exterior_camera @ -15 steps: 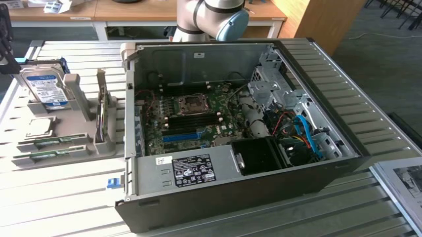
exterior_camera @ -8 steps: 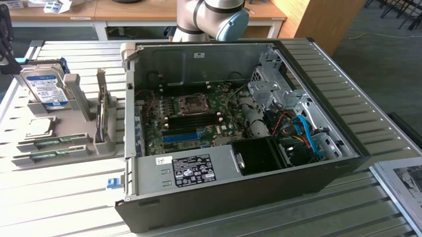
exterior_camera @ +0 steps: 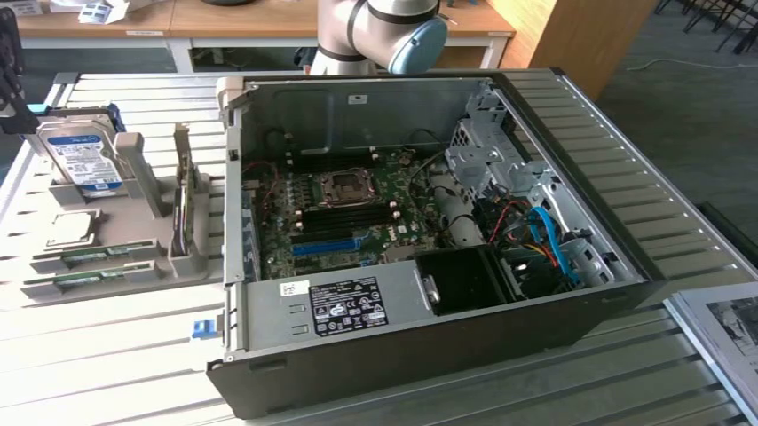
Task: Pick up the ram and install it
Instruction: 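Pick up the ram and move it above insertion slot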
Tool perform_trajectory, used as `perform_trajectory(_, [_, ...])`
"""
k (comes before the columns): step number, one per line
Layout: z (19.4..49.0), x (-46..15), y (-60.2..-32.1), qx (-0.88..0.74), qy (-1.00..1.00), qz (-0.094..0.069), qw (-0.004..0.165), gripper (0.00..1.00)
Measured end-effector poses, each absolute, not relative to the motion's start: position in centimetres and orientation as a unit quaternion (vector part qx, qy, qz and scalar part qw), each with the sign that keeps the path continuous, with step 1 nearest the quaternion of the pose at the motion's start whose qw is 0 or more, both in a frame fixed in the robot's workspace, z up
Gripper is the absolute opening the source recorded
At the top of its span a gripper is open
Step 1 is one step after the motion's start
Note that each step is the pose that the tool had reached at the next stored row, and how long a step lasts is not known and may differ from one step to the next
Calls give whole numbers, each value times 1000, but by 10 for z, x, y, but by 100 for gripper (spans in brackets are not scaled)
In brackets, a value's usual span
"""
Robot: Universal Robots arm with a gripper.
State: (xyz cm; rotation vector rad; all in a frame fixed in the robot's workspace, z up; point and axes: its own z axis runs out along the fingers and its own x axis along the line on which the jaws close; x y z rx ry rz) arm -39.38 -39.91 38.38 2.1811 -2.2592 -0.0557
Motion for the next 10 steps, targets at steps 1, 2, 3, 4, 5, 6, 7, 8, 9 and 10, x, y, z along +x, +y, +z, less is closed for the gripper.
perform_trajectory(1, [384,-394,-399,694,-719,-18,0,10])
perform_trajectory(2, [384,-394,-399,694,-719,-18,0,10])
perform_trajectory(3, [384,-394,-399,694,-719,-18,0,10])
perform_trajectory(4, [384,-394,-399,694,-719,-18,0,10])
perform_trajectory(5, [384,-394,-399,694,-719,-18,0,10])
perform_trajectory(6, [384,-394,-399,694,-719,-18,0,10])
perform_trajectory(7, [384,-394,-399,694,-719,-18,0,11])
perform_trajectory(8, [384,-394,-399,694,-719,-18,0,16])
perform_trajectory(9, [384,-394,-399,694,-719,-18,0,23])
perform_trajectory(10, [384,-394,-399,694,-719,-18,0,23])
